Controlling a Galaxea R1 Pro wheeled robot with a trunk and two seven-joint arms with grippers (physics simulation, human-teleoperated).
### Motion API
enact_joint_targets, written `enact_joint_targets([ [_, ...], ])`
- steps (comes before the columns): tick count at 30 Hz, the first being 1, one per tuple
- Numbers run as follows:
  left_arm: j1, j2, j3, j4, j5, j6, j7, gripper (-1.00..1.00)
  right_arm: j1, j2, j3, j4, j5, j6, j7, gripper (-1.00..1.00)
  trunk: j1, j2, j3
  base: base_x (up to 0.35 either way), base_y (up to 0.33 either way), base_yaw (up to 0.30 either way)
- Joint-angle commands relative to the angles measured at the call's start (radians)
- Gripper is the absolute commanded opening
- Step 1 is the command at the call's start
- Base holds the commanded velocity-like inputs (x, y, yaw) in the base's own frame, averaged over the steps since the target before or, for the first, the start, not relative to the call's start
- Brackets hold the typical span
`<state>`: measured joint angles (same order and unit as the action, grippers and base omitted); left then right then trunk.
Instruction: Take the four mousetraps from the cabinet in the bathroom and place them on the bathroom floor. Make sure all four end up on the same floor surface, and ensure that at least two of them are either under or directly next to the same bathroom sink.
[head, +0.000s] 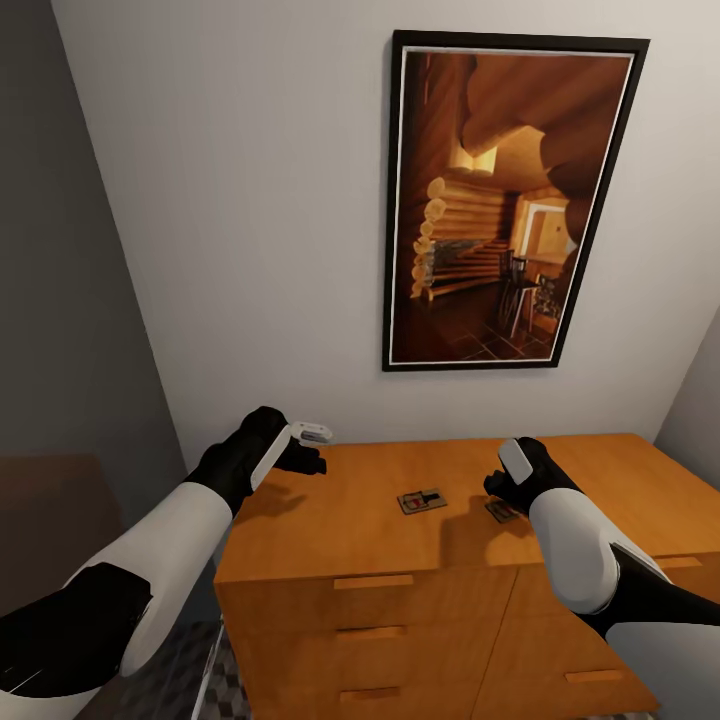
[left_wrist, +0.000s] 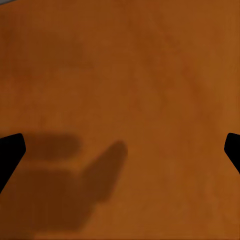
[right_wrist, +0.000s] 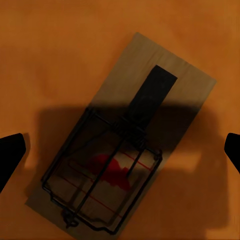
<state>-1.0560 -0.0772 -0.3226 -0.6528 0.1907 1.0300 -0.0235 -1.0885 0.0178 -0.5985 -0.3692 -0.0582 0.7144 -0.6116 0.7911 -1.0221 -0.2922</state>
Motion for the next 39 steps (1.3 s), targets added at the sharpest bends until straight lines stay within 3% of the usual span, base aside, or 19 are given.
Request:
enact_joint_targets([
  [1,-0.001,0.001,-0.002,-0.001,-0.001,0.004,-0.002,1.0,-0.001,0.001,-0.002,-0.002,-0.006,0.003,-0.007,1.0,0.0,-0.001,-0.001,0.0,0.0,0.0],
  [21,-0.001,0.001,-0.002,-0.001,-0.001,0.003,-0.003,1.0,-0.001,0.0,-0.003,-0.002,-0.007,0.003,-0.006,1.0,0.0,-0.001,-0.001,0.0,0.0,0.0],
  [22,-0.001,0.001,-0.002,-0.001,-0.001,0.003,-0.003,1.0,-0.001,0.0,-0.003,-0.002,-0.007,0.003,-0.006,-1.0,0.0,-0.001,-0.001,0.0,0.0,0.0],
  [39,-0.001,0.001,-0.002,-0.001,-0.002,0.003,-0.003,1.0,-0.001,-0.01,-0.004,0.049,-0.006,-0.001,-0.005,-1.0,0.0,-0.001,-0.001,0.0,0.0,0.0],
])
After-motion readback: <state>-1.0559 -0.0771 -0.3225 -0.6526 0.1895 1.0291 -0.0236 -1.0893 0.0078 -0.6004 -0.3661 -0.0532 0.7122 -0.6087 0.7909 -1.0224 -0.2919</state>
